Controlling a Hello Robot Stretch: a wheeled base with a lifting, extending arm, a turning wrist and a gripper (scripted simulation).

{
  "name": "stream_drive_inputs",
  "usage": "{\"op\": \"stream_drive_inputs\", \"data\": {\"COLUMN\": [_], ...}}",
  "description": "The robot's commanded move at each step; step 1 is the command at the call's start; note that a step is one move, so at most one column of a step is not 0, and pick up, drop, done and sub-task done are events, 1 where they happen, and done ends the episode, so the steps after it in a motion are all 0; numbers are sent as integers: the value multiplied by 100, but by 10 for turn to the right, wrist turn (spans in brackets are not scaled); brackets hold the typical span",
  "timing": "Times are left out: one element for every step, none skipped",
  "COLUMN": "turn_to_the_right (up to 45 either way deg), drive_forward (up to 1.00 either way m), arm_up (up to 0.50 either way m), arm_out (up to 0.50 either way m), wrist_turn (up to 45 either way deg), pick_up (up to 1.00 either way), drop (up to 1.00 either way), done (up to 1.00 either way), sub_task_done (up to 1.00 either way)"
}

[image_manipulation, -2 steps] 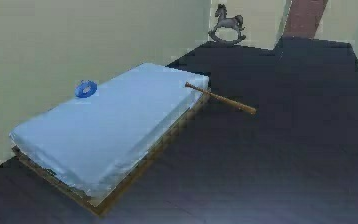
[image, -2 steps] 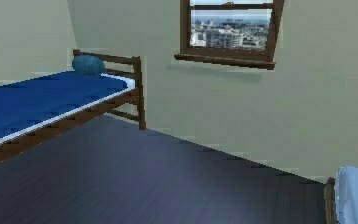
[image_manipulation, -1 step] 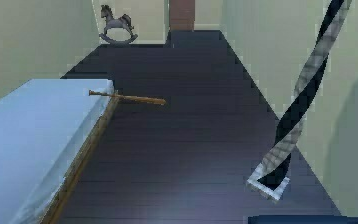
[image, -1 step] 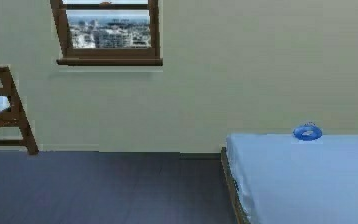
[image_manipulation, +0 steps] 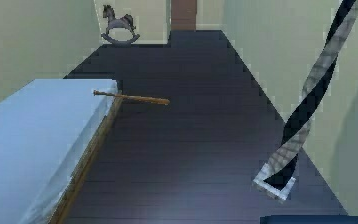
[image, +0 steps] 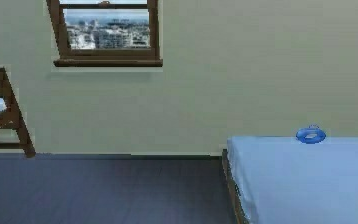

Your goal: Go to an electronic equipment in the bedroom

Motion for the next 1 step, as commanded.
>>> {"op": "stream_drive_inputs", "data": {"turn_to_the_right": [-450], "drive_forward": [0], "arm_up": [0], "arm_out": [0], "wrist_turn": [0], "pick_up": [0], "drop": [0], "done": [0], "sub_task_done": [0]}}
